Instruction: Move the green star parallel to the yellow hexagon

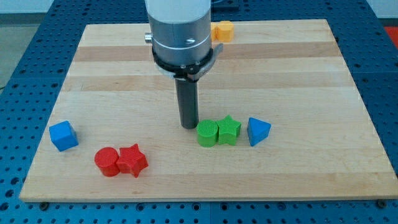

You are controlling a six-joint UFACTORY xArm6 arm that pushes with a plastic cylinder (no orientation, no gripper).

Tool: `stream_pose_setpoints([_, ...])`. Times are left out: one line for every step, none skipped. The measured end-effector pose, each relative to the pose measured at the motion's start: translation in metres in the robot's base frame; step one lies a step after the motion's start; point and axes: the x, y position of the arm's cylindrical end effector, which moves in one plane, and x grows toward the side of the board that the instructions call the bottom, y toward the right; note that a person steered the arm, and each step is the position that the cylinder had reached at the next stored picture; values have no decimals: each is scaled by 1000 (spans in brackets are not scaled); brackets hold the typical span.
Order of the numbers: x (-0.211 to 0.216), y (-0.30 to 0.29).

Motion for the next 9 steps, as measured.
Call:
stream_pose_setpoints([14,32])
stream_pose_setpoints([14,12])
stream_pose_setpoints([56,0])
stream_pose_setpoints([82,9])
stream_pose_setpoints([61,36])
stream_pose_setpoints([29,68])
stream_pose_setpoints([17,99])
stream_pose_setpoints([-13,117])
stream_pose_setpoints([-56,133])
